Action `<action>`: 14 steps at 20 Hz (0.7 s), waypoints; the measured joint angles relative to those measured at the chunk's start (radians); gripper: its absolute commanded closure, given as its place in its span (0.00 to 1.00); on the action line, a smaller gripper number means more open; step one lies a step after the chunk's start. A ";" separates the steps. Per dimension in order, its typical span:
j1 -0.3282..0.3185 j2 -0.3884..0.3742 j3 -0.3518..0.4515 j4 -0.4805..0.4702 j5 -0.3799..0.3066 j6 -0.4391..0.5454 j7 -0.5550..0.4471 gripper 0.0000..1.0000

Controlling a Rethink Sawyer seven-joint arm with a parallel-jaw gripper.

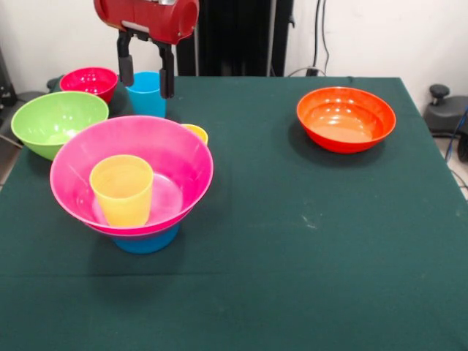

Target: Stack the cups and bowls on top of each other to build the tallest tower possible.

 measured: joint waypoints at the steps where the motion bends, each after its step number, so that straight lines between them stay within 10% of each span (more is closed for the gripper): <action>1: 0.000 -0.001 0.000 0.000 -0.001 0.000 0.000 0.00; 14: -0.057 -0.082 -0.003 0.071 -0.005 -0.010 0.000 0.00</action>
